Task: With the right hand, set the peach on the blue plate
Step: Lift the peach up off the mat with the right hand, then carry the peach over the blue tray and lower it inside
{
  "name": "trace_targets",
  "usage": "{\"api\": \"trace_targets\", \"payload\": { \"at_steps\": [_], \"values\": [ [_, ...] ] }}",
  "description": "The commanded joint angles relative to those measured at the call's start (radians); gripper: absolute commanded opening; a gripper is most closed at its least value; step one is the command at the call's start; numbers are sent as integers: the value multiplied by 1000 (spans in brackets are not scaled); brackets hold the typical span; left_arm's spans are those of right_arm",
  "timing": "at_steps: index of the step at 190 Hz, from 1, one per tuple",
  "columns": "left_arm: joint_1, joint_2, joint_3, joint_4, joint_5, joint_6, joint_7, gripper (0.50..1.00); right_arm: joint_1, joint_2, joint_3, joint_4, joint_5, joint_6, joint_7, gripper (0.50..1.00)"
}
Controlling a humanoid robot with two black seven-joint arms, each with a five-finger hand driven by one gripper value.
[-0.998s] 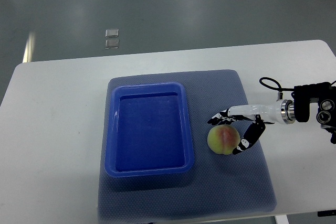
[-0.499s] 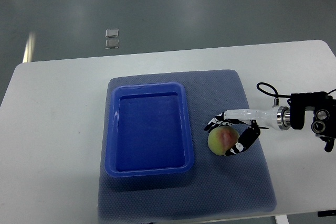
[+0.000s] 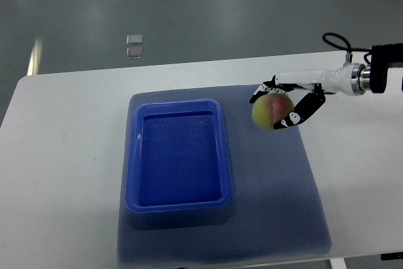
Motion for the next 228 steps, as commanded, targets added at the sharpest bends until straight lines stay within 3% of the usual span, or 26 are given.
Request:
{"api": "trace_targets", "payload": {
  "at_steps": [1,29,81,94,104,105,120,130,131,133,171,196,228],
  "values": [
    [0,0,0,0,0,0,0,1000,152,-50,-1,-6,76,75,-8,500],
    [0,0,1,-2,0,0,0,1000,279,-88,-4,-11,142,135,-14,500],
    [0,0,1,-6,0,0,0,1000,296,-64,-7,-26,147,120,-15,500],
    [0,0,1,-8,2,0,0,1000,292,45,-16,-69,150,81,-15,500],
    [0,0,1,-8,2,0,0,1000,292,45,-16,-69,150,81,-15,500],
    [0,0,1,-9,2,-1,0,1000,287,116,-21,-95,150,45,-15,500],
    [0,0,1,-9,3,-1,0,1000,278,223,-53,-144,150,3,-15,500],
    [0,0,1,-9,3,-1,0,1000,278,223,-53,-145,150,3,-15,500],
    [0,0,1,-9,3,-1,0,1000,269,296,-79,-187,150,-18,-15,500],
    [0,0,1,-9,2,-1,0,1000,267,315,-82,-200,150,-21,-15,500],
    [0,0,0,-6,0,0,0,1000,186,583,-98,-396,142,-44,-15,500],
    [0,0,0,-2,0,-1,0,1000,117,703,-104,-462,128,-41,-17,500],
    [0,0,0,0,0,0,0,1000,65,761,-125,-491,124,-43,-15,500]
  ]
}}
